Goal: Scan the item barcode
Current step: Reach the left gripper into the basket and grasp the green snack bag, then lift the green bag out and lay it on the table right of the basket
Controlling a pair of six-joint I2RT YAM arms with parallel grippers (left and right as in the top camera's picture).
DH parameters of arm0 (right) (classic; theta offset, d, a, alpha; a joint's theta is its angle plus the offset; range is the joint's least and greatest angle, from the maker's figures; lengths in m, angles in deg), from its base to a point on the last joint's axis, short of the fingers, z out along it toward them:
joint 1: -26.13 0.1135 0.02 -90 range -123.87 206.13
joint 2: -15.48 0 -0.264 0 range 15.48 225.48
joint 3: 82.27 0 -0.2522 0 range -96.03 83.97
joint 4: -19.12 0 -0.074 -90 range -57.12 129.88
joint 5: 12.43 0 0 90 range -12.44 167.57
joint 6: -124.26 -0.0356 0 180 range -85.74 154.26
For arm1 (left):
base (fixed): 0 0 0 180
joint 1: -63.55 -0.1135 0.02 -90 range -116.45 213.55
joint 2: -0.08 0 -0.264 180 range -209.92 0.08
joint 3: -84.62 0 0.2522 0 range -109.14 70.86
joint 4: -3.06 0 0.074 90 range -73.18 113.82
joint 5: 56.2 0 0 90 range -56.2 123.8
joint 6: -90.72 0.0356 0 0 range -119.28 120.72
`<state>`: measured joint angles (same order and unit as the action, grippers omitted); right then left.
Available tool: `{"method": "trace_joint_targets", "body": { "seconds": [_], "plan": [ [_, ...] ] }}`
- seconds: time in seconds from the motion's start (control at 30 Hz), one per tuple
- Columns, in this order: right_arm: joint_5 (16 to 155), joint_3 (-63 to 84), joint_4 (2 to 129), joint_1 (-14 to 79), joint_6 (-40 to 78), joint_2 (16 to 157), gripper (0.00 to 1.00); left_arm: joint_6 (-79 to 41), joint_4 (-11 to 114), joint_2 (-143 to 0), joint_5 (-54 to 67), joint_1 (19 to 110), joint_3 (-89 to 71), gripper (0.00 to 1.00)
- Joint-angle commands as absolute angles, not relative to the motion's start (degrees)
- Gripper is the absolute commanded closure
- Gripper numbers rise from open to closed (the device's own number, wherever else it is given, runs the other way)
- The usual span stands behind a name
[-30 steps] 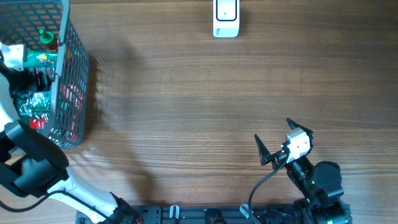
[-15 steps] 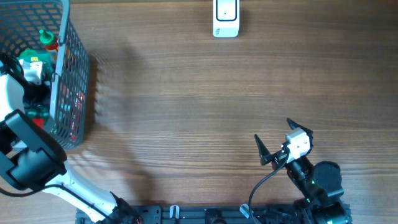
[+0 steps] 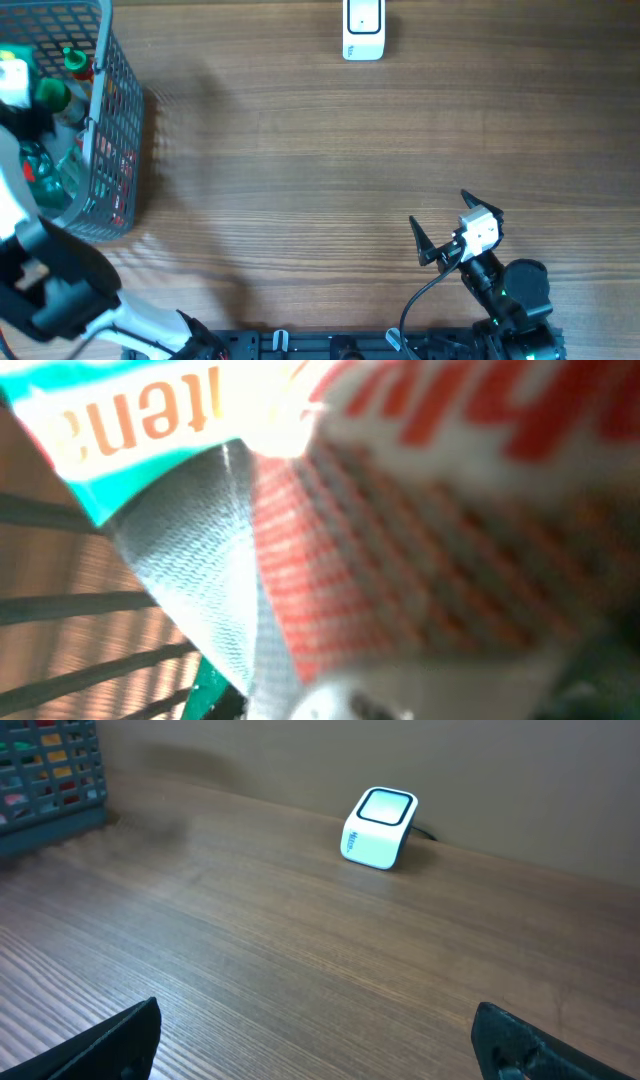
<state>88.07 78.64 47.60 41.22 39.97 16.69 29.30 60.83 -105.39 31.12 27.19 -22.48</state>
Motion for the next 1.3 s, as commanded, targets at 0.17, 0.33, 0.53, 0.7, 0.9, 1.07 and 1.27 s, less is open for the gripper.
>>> {"method": "trace_joint_targets", "body": {
  "seconds": [0.17, 0.33, 0.53, 0.7, 0.9, 1.07, 1.27],
  "plan": [
    [88.8, 78.2, 47.5, 41.0, 40.2, 16.1, 0.00, 7.9, 60.1, -94.9, 30.2, 27.5, -24.2, 0.96],
    [88.8, 78.2, 47.5, 41.0, 40.3, 16.1, 0.00, -5.0, 58.2, -88.0, 23.1, 27.5, -24.2, 0.96],
    [88.8, 78.2, 47.5, 41.0, 40.3, 16.1, 0.00, -15.2, 46.2, -79.2, -1.9, 31.3, -24.2, 0.96],
    [88.8, 78.2, 47.5, 41.0, 40.3, 16.1, 0.00, -19.1, 38.0, -75.9, -4.3, 42.7, -24.2, 0.96],
    [88.8, 78.2, 47.5, 41.0, 40.2, 16.1, 0.00, -19.0, 45.5, -77.3, 3.0, 60.5, -24.2, 0.96],
    [88.8, 78.2, 47.5, 41.0, 40.3, 16.1, 0.00, -18.2, 64.6, -80.6, 29.4, 69.0, -23.9, 0.96],
    [88.8, 78.2, 47.5, 41.0, 40.2, 16.1, 0.00, -23.8, 81.4, -87.4, 41.4, 73.1, -23.9, 0.96]
  ]
}}
